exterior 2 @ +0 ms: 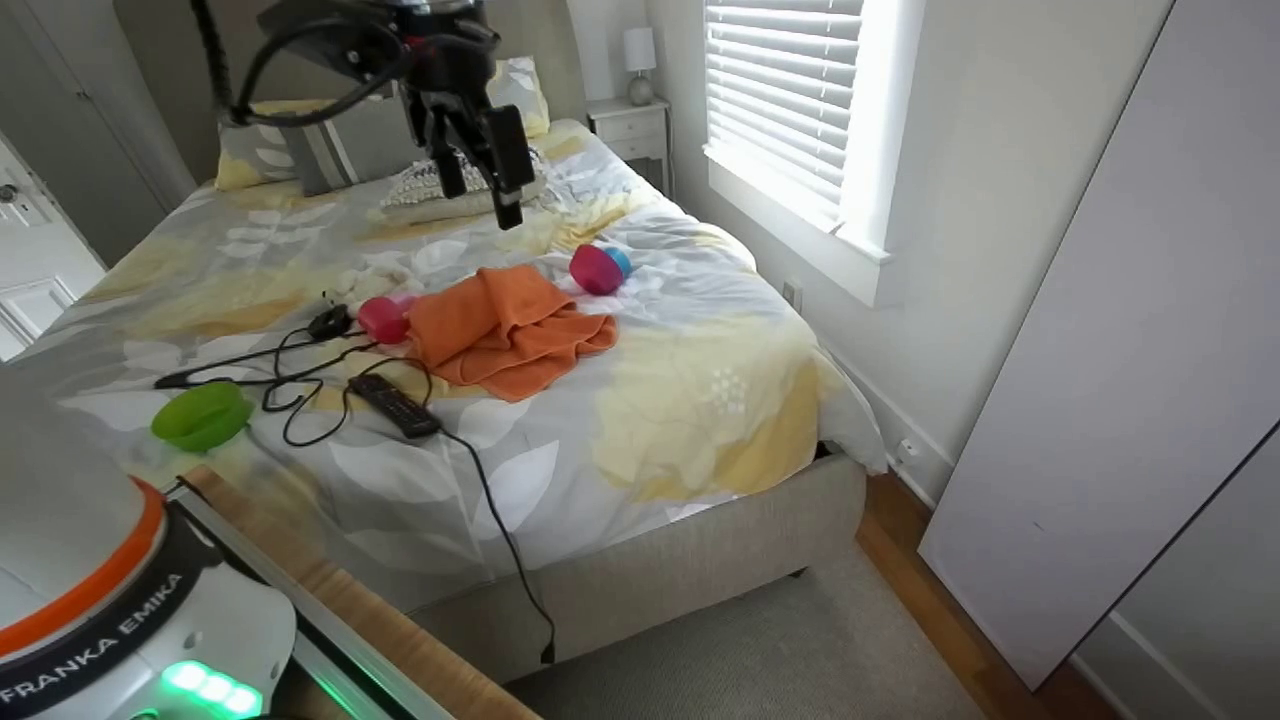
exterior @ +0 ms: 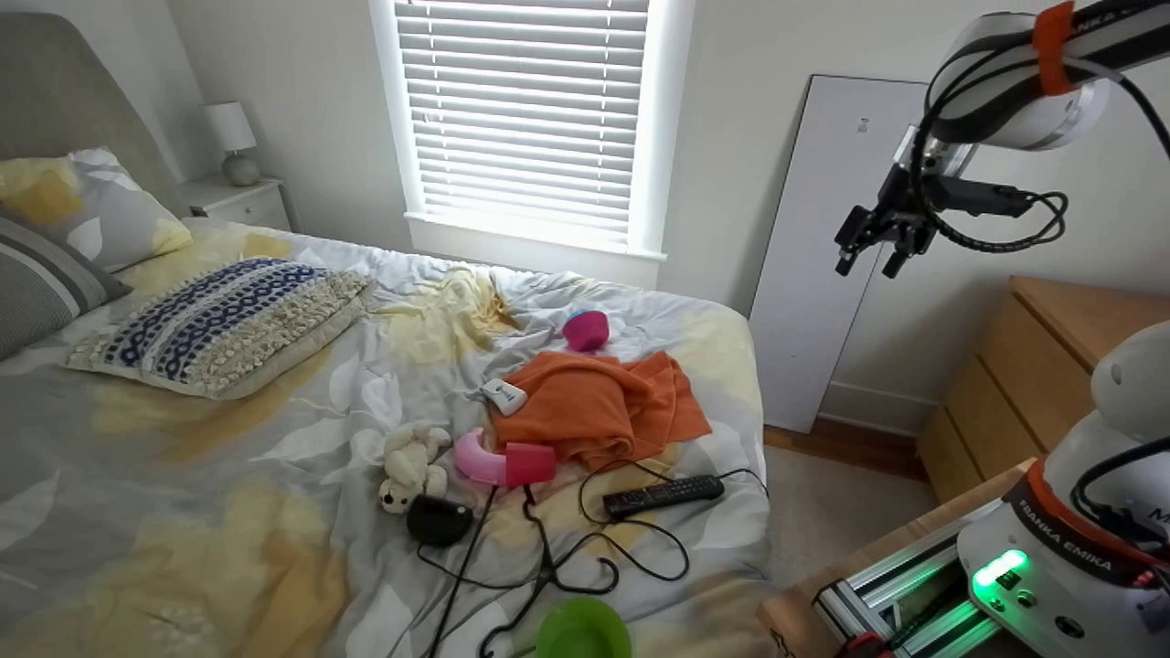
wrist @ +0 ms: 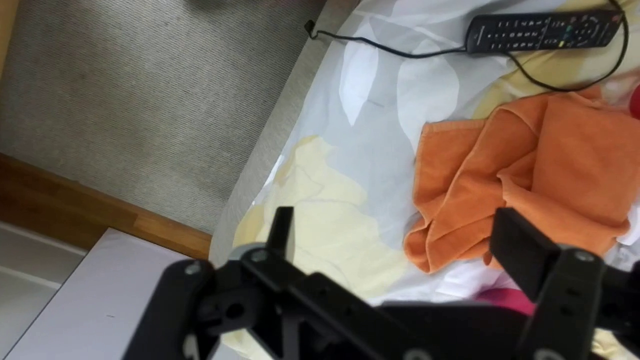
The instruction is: Pull the corner of the bed covers
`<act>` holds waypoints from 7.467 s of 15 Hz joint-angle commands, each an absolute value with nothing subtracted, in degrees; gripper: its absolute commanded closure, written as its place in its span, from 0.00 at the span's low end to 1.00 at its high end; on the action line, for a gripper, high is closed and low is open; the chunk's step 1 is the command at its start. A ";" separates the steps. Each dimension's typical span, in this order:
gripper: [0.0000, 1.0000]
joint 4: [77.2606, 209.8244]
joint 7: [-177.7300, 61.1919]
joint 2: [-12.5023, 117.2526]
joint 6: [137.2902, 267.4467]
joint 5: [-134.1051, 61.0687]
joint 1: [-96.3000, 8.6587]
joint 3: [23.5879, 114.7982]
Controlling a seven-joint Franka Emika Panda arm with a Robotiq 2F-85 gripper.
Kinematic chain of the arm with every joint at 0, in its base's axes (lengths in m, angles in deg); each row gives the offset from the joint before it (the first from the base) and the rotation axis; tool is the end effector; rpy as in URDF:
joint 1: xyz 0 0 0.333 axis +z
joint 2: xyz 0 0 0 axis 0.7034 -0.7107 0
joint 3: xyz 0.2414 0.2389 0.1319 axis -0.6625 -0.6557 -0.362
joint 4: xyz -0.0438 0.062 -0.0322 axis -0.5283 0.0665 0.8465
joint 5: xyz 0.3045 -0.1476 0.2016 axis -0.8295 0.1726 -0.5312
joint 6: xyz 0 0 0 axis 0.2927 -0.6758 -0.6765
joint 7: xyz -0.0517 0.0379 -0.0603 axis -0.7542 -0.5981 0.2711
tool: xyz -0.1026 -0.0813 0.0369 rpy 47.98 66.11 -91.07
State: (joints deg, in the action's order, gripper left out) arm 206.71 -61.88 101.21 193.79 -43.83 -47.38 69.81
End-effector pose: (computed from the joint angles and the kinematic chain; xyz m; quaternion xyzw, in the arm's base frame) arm 0.3342 -0.0372 0.4110 -0.9945 0.0877 -0.0257 0.0516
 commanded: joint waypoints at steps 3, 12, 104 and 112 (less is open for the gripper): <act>0.00 197.76 -66.21 80.06 205.50 -51.83 -43.55 71.43; 0.00 174.60 -88.79 49.61 208.15 -69.43 -49.75 68.65; 0.93 160.02 -134.00 12.97 240.51 -62.60 -96.01 26.00; 0.98 159.09 -132.23 12.36 240.54 -60.38 -96.20 26.41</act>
State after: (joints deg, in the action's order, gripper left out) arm 158.81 -135.50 13.06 240.15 -64.76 -94.97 27.25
